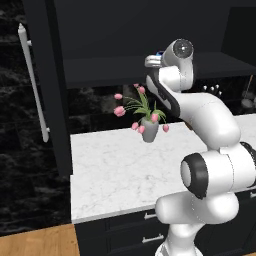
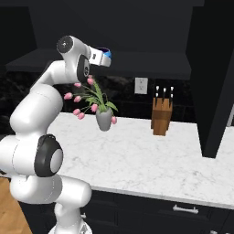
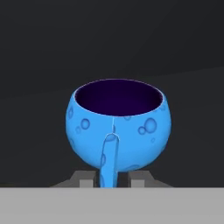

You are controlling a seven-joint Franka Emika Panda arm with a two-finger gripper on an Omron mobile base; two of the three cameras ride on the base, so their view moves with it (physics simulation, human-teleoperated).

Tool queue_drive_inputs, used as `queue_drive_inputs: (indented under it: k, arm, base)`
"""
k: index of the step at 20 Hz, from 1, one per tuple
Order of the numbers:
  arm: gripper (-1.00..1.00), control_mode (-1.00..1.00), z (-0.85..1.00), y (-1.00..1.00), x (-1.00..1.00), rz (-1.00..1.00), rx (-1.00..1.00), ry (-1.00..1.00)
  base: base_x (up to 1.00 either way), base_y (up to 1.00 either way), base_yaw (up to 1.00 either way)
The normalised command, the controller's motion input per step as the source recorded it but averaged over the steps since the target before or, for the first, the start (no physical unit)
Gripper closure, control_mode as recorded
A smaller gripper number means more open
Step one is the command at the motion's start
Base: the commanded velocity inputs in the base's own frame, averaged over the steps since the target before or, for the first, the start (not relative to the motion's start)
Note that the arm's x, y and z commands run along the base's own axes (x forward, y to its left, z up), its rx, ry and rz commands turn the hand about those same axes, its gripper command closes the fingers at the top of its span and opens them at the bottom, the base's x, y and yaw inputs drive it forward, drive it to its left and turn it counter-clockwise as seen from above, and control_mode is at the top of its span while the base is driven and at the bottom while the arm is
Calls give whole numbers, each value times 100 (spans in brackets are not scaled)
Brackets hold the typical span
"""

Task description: Gather all objects into one cabinet and sort the glasses and bowls to opposite sides.

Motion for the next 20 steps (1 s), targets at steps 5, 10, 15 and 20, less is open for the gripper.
queue_drive_inputs:
  k: [5, 10, 15, 20]
  arm:
    - [100, -100, 3, 0, 0, 0, 0, 0]
    - [100, -100, 19, 0, 0, 0, 0, 0]
    - [100, -100, 22, 0, 0, 0, 0, 0]
    - [100, -100, 22, 0, 0, 0, 0, -1]
  base:
    - [0, 0, 0]
    - [0, 0, 0]
    - [0, 0, 0]
    - [0, 0, 0]
